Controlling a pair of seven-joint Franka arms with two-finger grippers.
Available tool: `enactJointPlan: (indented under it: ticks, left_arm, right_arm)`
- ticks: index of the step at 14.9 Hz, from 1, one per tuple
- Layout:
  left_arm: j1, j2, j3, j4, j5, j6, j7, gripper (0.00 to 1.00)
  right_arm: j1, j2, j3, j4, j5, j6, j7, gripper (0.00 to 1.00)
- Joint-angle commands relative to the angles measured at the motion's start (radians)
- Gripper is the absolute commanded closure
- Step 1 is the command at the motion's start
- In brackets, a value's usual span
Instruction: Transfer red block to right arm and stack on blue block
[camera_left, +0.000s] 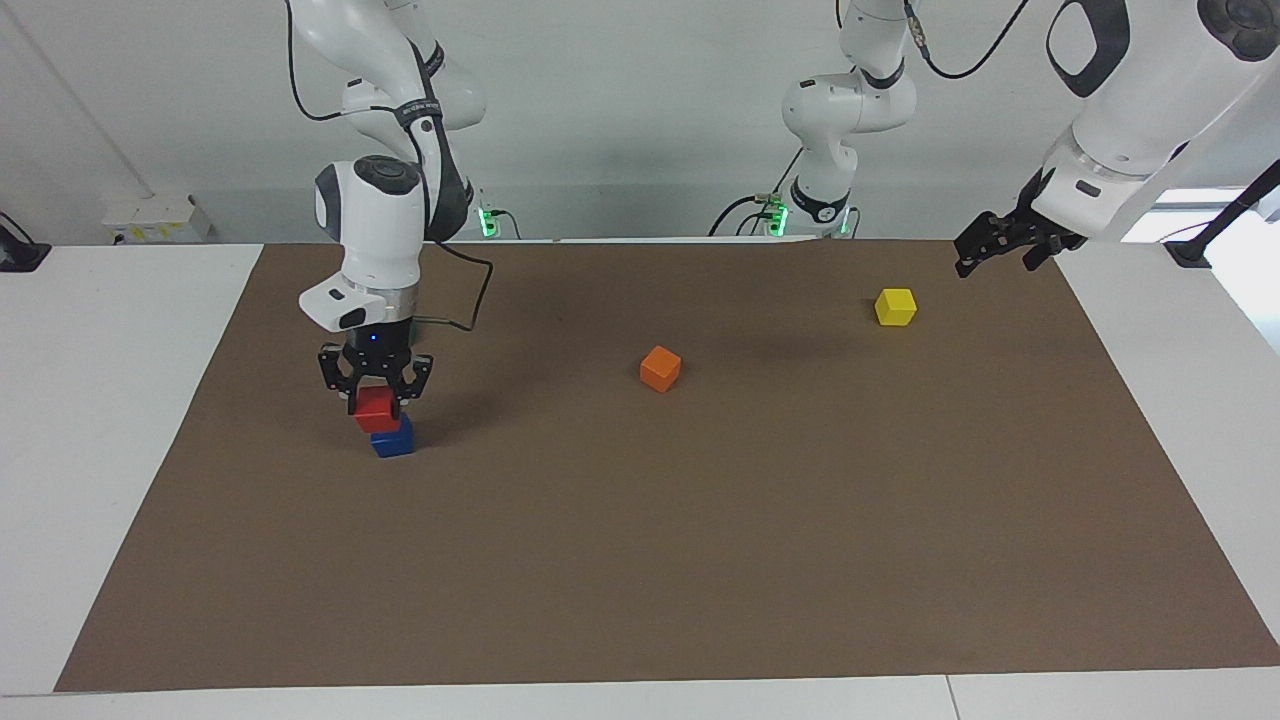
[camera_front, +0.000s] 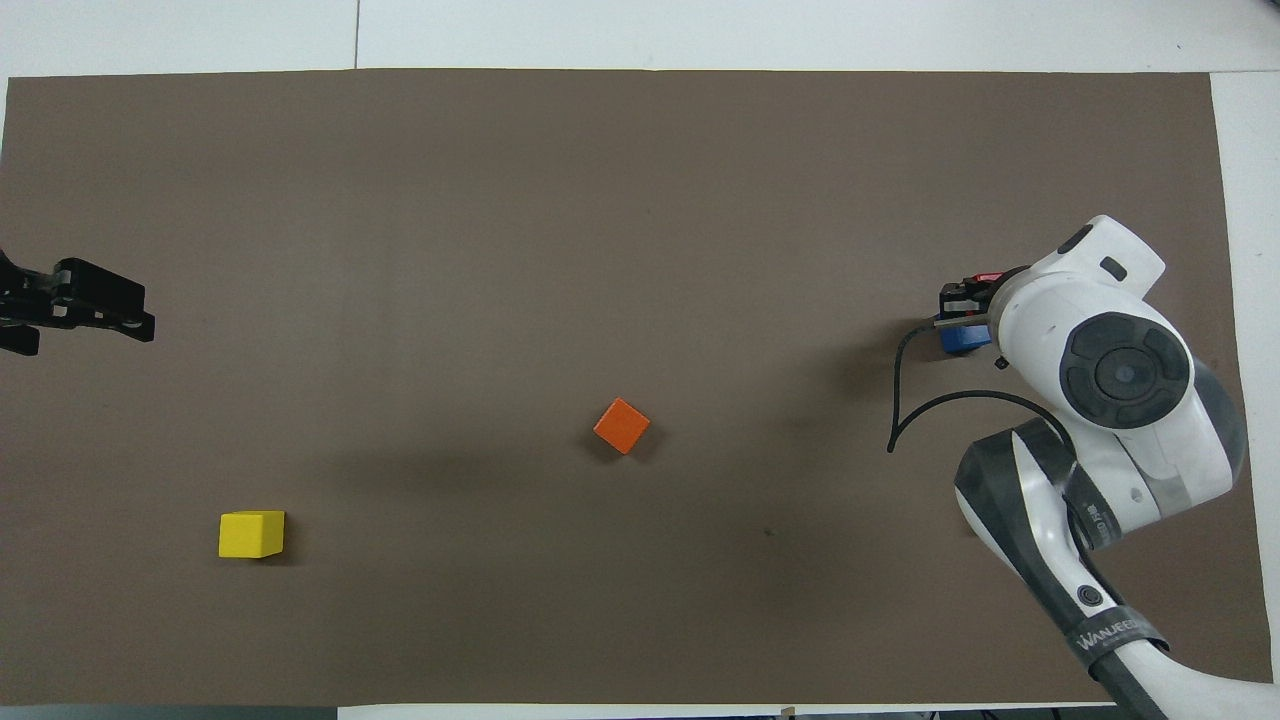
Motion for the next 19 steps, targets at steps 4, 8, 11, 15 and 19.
enactJointPlan:
  ticks: [4, 8, 11, 15, 19]
  left_arm:
    - [-0.011, -0.023, 0.003, -0.021, 0.019, 0.013, 0.005, 0.0]
    - [-0.012, -0.023, 0.003, -0.022, 0.018, 0.044, 0.005, 0.0]
    - [-0.009, -0.023, 0.002, -0.022, 0.012, 0.079, 0.005, 0.0]
    - [-0.012, -0.024, 0.002, -0.027, 0.015, 0.1, 0.008, 0.0]
    - [-0.012, -0.024, 0.002, -0.027, 0.016, 0.083, 0.006, 0.0]
  right_arm:
    - [-0.037, -0.029, 0.007, -0.064, -0.024, 0.05, -0.027, 1.0]
    - [-0.05, -0.029, 0.006, -0.071, -0.024, 0.064, -0.031, 1.0]
    - [-0.053, -0.028, 0.006, -0.091, -0.024, 0.092, -0.051, 1.0]
    - [-0.053, -0.028, 0.006, -0.093, -0.024, 0.095, -0.079, 1.0]
    - [-0.071, -0.028, 0.006, -0.111, -0.024, 0.136, -0.116, 1.0]
